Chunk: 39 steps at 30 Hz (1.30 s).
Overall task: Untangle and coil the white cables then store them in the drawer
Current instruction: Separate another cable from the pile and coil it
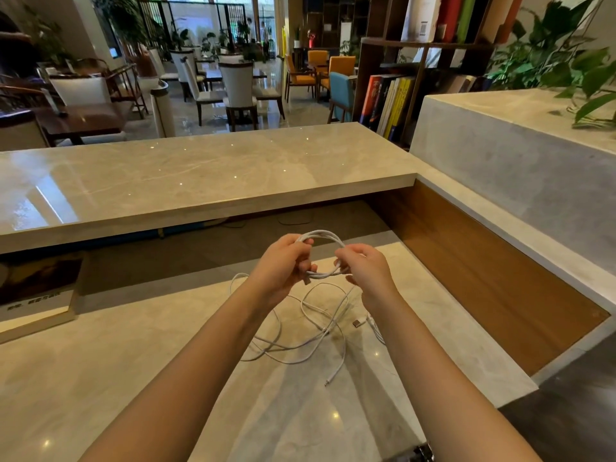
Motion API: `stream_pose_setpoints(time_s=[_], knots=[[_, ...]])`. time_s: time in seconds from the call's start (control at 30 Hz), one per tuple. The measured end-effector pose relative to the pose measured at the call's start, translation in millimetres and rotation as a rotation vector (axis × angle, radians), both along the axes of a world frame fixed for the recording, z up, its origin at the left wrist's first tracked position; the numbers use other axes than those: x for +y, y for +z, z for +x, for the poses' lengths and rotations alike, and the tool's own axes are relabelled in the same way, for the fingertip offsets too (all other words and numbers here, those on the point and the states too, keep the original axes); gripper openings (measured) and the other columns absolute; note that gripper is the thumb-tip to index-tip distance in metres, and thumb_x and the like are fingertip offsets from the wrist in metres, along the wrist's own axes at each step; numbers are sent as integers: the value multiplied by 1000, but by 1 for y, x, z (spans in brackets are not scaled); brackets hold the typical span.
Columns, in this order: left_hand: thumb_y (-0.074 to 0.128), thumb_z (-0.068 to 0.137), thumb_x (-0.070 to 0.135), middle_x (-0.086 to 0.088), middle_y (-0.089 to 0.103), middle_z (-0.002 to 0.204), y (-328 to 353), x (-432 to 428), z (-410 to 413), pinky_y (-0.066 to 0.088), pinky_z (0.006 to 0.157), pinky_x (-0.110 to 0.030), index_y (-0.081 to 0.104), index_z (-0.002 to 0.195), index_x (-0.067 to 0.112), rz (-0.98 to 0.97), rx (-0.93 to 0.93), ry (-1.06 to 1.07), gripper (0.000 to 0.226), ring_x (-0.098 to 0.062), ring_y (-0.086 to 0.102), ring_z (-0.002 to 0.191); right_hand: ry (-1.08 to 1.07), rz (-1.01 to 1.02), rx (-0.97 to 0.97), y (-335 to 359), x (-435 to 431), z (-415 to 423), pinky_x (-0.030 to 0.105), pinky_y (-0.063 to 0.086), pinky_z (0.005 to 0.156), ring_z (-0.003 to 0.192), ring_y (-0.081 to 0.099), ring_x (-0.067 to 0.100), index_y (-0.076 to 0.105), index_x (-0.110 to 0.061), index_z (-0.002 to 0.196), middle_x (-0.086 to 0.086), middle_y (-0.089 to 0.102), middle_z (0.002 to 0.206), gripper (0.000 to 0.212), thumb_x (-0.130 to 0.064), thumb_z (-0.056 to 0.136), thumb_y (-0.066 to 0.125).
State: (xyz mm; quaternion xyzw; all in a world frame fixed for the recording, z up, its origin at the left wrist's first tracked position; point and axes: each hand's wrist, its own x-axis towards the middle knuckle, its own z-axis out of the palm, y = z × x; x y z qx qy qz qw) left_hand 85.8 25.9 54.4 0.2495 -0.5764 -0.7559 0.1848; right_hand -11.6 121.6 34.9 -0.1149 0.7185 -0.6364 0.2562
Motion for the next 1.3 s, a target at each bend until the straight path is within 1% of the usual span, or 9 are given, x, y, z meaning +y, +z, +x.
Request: stream_pose_setpoints(time_s=[0.17,0.3,0.4,0.5,0.63,0.83,1.03,1.13,1.3], knots=[[34,100,15,-3,46,62,-2,-4,-3,49,71,-30,57,115,10,-309,-87,61,28,-10,47,55,51,114,255,0,-5,-4,28,48,65,71,57,12,58,-18,104,-1,62,77,19,-14,85,58],[30,101,23,-4,52,73,-4,-7,-3,51,76,-33,58,116,12,-218,86,88,33,-8,52,57,71,21,19,1,-3,-13,27,48,64,71,56,16,61,-12,101,6,62,79,17,-10,85,57],[26,101,30,-3,51,71,-8,-5,-6,46,61,-26,59,111,12,-113,150,124,39,-9,45,54,164,37,-97,-1,-1,-14,29,48,67,73,56,17,66,-9,91,8,61,77,11,-7,84,57],[26,101,33,-1,45,66,-8,-6,-9,34,47,-20,53,108,16,-113,103,184,33,-8,36,50,326,149,85,1,5,-14,24,45,67,84,54,14,62,-17,104,1,61,90,18,-18,86,62],[26,101,35,0,42,65,-7,-12,-10,29,47,-22,52,106,18,-258,26,123,31,-9,34,52,469,122,406,20,8,-20,16,40,67,90,52,1,60,-26,112,-14,58,97,23,-37,92,54],[29,100,34,3,41,61,-3,-13,-13,30,47,-21,50,104,9,-164,-5,-52,33,-8,33,51,420,113,794,30,-9,-27,28,45,68,78,56,11,73,-19,96,0,64,85,19,-30,90,58],[43,97,17,2,41,64,-12,-8,-11,37,45,-18,51,90,11,-51,60,-176,13,-7,36,49,206,-161,444,45,-23,-17,23,50,60,59,57,9,73,-13,83,0,63,66,17,-19,90,58],[45,97,17,1,40,64,-22,2,-9,37,45,-18,54,88,10,-86,10,-208,14,-6,36,49,165,-305,162,58,-31,-13,16,40,45,48,45,6,71,-8,88,1,56,64,20,-17,93,55],[47,96,17,-1,41,66,-16,2,-4,40,44,-19,55,96,5,-184,-25,-181,14,-8,37,50,162,-300,68,65,-32,-21,14,26,38,43,33,4,69,-9,84,0,51,64,19,-17,93,54]])
